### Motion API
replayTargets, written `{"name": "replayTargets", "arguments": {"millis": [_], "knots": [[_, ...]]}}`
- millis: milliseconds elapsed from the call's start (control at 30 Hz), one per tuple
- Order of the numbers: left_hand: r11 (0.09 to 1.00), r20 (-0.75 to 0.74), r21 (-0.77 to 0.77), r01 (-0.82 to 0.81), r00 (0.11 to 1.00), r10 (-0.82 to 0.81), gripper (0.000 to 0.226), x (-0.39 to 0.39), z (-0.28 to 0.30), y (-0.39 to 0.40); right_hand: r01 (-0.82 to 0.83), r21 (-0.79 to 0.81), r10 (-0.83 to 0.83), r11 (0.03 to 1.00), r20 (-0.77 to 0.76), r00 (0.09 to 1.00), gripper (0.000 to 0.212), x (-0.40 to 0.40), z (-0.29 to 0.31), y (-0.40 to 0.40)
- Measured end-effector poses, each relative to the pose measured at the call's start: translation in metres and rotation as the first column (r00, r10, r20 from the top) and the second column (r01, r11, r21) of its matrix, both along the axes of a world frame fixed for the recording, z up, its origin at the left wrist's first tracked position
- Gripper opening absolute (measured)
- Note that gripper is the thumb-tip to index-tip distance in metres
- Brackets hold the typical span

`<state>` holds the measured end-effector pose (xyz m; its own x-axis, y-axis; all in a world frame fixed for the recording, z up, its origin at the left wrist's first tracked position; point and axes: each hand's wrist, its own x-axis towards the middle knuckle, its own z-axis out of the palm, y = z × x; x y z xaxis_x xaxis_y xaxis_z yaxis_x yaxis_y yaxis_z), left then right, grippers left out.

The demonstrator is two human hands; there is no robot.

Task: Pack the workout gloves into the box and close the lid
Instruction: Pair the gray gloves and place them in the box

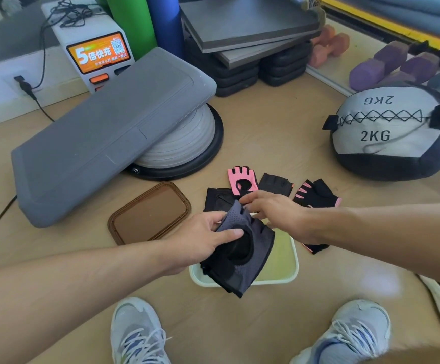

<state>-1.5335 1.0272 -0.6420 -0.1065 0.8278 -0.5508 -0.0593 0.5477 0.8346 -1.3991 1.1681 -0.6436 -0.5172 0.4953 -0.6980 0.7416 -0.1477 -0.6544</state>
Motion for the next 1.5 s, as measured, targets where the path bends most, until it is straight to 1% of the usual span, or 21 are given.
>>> {"name": "replayTargets", "arguments": {"millis": [67, 133, 200, 267, 367, 433, 533, 633, 700, 767, 800, 867, 900, 967, 1100, 1133, 1200, 1333, 1400, 1433, 1500], "knots": [[0.997, 0.01, -0.013, 0.081, 0.997, -0.081, 0.023, -0.002, 0.0, 0.0, -0.052, -0.152, 0.049, 0.987, -0.024, 0.999, 0.045, 0.001, 0.004, 0.0], [0.99, 0.004, -0.03, 0.137, 0.991, -0.137, 0.023, -0.005, -0.001, 0.0, -0.17, -0.152, 0.164, 0.974, -0.052, 0.985, 0.059, 0.006, 0.009, 0.002], [0.99, -0.009, -0.063, 0.124, 0.992, -0.125, 0.02, -0.007, -0.003, 0.0, -0.244, -0.115, 0.238, 0.963, -0.064, 0.969, 0.047, 0.014, 0.009, 0.004], [0.989, -0.044, -0.112, 0.092, 0.994, -0.098, 0.016, -0.012, -0.005, 0.0, -0.249, -0.11, 0.244, 0.962, -0.06, 0.968, 0.032, 0.015, 0.006, 0.007], [0.967, -0.058, -0.202, 0.154, 0.984, -0.169, 0.034, -0.022, -0.008, -0.002, -0.234, -0.078, 0.232, 0.969, -0.035, 0.972, 0.025, 0.02, -0.001, 0.01], [0.956, -0.11, -0.234, 0.176, 0.972, -0.205, 0.036, -0.028, -0.008, -0.004, -0.303, -0.028, 0.304, 0.952, 0.019, 0.953, 0.024, 0.024, -0.001, 0.01], [0.968, -0.204, -0.226, 0.108, 0.967, -0.155, 0.028, -0.033, -0.01, -0.004, -0.438, 0.052, 0.426, 0.897, 0.161, 0.89, 0.022, 0.026, -0.009, 0.006], [0.981, -0.295, -0.19, -0.045, 0.956, -0.013, 0.026, -0.035, -0.015, 0.0, -0.383, 0.126, 0.361, 0.915, 0.164, 0.918, 0.02, 0.024, -0.016, -0.001], [0.977, -0.374, -0.19, -0.092, 0.927, 0.015, 0.028, -0.039, -0.018, 0.003, -0.339, 0.215, 0.311, 0.916, 0.152, 0.938, 0.015, 0.021, -0.014, 0.0], [0.977, -0.528, -0.213, 0.013, 0.84, -0.126, 0.035, -0.046, -0.018, 0.004, -0.363, 0.317, 0.326, 0.876, 0.166, 0.931, 0.007, 0.015, -0.008, 0.007], [0.962, -0.617, -0.247, 0.118, 0.747, -0.25, 0.039, -0.05, -0.017, 0.003, -0.414, 0.352, 0.365, 0.84, 0.198, 0.91, 0.004, 0.012, -0.005, 0.011], [0.879, -0.736, -0.352, 0.322, 0.486, -0.472, 0.048, -0.055, -0.016, 0.0, -0.532, 0.368, 0.452, 0.763, 0.284, 0.846, 0.004, 0.005, 0.0, 0.014], [0.827, -0.752, -0.406, 0.389, 0.372, -0.544, 0.052, -0.055, -0.016, -0.003, -0.578, 0.35, 0.485, 0.738, 0.321, 0.814, 0.005, 0.003, 0.001, 0.014], [0.733, -0.723, -0.504, 0.458, 0.241, -0.648, 0.059, -0.054, -0.021, -0.009, -0.648, 0.317, 0.537, 0.692, 0.374, 0.756, 0.009, 0.0, 0.0, 0.01], [0.585, -0.595, -0.663, 0.467, 0.146, -0.791, 0.075, -0.053, -0.03, -0.021, -0.783, 0.258, 0.665, 0.565, 0.419, 0.618, 0.002, -0.006, 0.0, -0.003], [0.549, -0.564, -0.689, 0.472, 0.125, -0.816, 0.077, -0.053, -0.029, -0.022, -0.802, 0.245, 0.685, 0.545, 0.421, 0.594, 0.007, -0.007, 0.001, -0.006], [0.488, -0.52, -0.724, 0.488, 0.079, -0.85, 0.079, -0.052, -0.027, -0.023, -0.824, 0.228, 0.704, 0.519, 0.433, 0.563, 0.014, -0.01, 0.001, -0.009], [0.361, -0.452, -0.782, 0.508, -0.063, -0.89, 0.078, -0.053, -0.028, -0.027, -0.835, 0.228, 0.715, 0.5, 0.436, 0.547, 0.011, -0.02, -0.019, -0.019], [0.336, -0.417, -0.797, 0.502, -0.055, -0.907, 0.077, -0.052, -0.03, -0.03, -0.792, 0.206, 0.698, 0.575, 0.382, 0.605, 0.025, -0.027, -0.038, -0.02], [0.331, -0.402, -0.8, 0.501, -0.038, -0.915, 0.076, -0.052, -0.03, -0.031, -0.742, 0.157, 0.677, 0.652, 0.319, 0.663, 0.028, -0.029, -0.048, -0.019], [0.325, -0.387, -0.798, 0.507, -0.02, -0.922, 0.07, -0.048, -0.028, -0.029, -0.574, -0.01, 0.566, 0.819, 0.174, 0.806, 0.024, -0.029, -0.07, -0.013]]}}
